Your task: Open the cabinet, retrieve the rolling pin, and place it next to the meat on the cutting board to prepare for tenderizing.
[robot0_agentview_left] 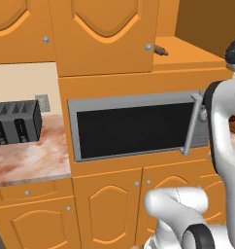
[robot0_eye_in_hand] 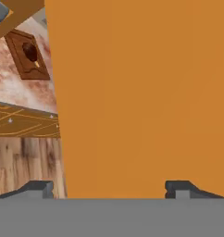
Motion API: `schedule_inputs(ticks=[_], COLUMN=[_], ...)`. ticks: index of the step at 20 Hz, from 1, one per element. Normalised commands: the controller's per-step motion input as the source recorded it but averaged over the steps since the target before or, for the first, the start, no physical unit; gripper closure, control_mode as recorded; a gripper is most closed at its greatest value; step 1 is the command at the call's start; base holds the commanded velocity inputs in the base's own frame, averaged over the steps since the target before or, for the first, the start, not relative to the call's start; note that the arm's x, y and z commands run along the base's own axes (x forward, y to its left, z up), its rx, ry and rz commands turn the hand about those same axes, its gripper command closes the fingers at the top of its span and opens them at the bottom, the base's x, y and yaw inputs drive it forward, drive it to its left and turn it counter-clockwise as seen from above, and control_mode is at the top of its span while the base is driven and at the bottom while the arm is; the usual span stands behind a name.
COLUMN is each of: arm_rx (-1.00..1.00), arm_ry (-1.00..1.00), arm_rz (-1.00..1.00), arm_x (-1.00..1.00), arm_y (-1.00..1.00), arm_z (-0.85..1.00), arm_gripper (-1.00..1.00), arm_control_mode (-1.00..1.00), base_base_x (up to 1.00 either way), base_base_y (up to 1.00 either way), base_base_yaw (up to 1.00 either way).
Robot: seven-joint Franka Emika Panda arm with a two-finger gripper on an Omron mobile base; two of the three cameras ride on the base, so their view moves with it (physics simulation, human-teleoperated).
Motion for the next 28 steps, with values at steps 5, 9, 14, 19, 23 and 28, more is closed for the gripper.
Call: schedule_inputs(ticks=[5, 9, 14, 19, 23, 28], arm_rx=[0.0, 0.0, 0.06, 0.16, 0.23, 0.28], arm_ry=[-0.14, -0.19, -0.22, -0.21, -0.24, -0.24], arm_rz=[0.18, 0.16, 0.13, 0.17, 0.23, 0.31], arm_x=[-0.3, -0.09, 0.0, 0.0, 0.0, 0.09], arm_y=[0.88, 0.88, 0.97, 0.94, 0.84, 0.5], arm_z=[-0.01, 0.0, 0.0, 0.0, 0.0, 0.0], arm_gripper=[-1.0, -1.0, -1.0, -1.0, -1.0, -1.0], arm_control_mode=[-1.0, -1.0, -1.0, -1.0, -1.0, -1.0], base_base_x=[0.0, 0.0, 0.0, 0.0, 0.0, 0.0], base_base_y=[0.0, 0.0, 0.0, 0.0, 0.0, 0.0], base_base_yaw=[0.0, 0.0, 0.0, 0.0, 0.0, 0.0])
